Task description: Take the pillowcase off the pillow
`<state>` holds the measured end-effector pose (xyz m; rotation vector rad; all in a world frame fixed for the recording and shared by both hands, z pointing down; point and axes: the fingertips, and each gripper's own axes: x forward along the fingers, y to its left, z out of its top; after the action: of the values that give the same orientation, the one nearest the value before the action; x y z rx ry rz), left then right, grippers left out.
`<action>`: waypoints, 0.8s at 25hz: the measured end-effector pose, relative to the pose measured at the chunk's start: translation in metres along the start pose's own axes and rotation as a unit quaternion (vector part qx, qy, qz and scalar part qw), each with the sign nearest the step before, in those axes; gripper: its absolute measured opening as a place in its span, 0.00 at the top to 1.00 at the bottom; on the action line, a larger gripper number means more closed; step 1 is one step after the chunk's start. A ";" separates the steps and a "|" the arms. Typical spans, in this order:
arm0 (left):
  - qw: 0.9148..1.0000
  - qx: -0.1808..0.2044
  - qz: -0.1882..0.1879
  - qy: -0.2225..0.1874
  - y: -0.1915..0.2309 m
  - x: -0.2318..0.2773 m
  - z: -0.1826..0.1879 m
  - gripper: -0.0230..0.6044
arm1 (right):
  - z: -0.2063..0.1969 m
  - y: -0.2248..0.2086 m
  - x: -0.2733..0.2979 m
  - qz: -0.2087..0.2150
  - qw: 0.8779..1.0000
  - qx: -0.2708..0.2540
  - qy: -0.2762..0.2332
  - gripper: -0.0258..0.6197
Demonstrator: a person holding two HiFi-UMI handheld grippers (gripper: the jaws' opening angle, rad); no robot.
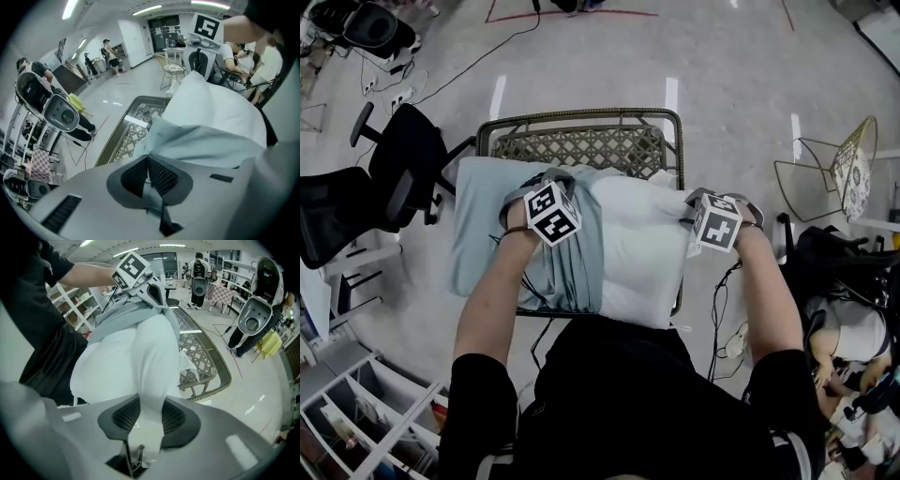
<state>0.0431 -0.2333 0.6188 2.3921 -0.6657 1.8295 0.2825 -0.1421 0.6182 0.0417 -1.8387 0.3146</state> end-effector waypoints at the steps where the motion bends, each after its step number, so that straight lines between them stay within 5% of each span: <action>1: 1.000 -0.005 0.003 0.002 0.003 -0.005 -0.006 0.95 | -0.001 -0.001 -0.002 0.001 1.000 -0.003 0.001 0.76; 6: 0.999 -0.042 0.020 0.019 0.023 -0.026 -0.049 0.95 | -0.009 -0.014 -0.015 -0.008 1.000 -0.002 -0.012 0.77; 9: 0.997 -0.066 0.025 0.011 0.027 -0.035 -0.064 0.95 | -0.015 -0.030 -0.024 -0.029 1.000 -0.001 -0.005 0.88; 16: 0.997 -0.051 0.055 -0.015 0.019 -0.029 -0.038 0.95 | 0.007 -0.046 -0.028 -0.029 0.999 0.023 -0.001 0.74; 20: 0.992 -0.100 0.058 -0.041 0.028 -0.040 -0.039 0.88 | 0.044 -0.058 -0.029 -0.036 0.997 0.038 -0.059 0.58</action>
<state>-0.0107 -0.2355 0.5873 2.3507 -0.9672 1.6226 0.2606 -0.2120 0.5905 0.1827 -1.9362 0.3367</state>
